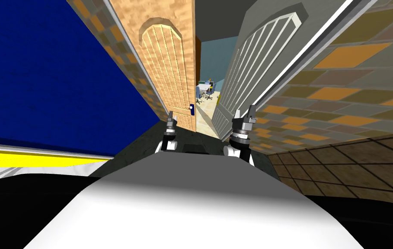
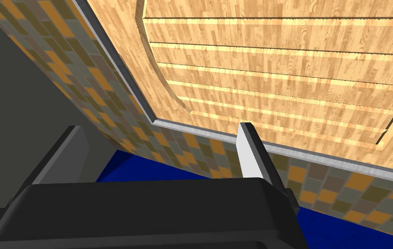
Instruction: Push the door open
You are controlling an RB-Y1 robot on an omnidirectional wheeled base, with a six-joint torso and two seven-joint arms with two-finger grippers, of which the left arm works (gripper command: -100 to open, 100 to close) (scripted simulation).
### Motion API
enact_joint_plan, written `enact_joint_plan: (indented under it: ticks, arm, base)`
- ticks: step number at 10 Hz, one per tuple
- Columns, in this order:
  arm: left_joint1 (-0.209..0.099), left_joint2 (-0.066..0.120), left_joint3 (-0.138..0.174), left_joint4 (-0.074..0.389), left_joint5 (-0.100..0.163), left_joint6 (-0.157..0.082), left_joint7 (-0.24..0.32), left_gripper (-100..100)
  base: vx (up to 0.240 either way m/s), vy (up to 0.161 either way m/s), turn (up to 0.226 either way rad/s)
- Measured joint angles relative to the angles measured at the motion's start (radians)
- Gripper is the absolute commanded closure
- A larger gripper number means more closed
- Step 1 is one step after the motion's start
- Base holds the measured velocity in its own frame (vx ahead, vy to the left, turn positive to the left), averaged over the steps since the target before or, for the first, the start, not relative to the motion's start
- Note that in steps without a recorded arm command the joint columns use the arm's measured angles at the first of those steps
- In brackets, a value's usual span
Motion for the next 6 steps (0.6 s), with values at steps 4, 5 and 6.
enact_joint_plan:
  ticks: [4,5,6]
  arm:
    - [-0.047,-0.001,-0.017,0.097,0.002,0.026,0.001,-100]
    - [-0.059,-0.001,-0.021,0.123,0.003,0.031,0.002,-100]
    - [-0.075,-0.002,-0.024,0.151,0.005,0.038,0.003,-100]
  base:
    - [0.094,0.055,-0.046]
    - [0.093,0.068,-0.050]
    - [0.107,0.080,-0.040]
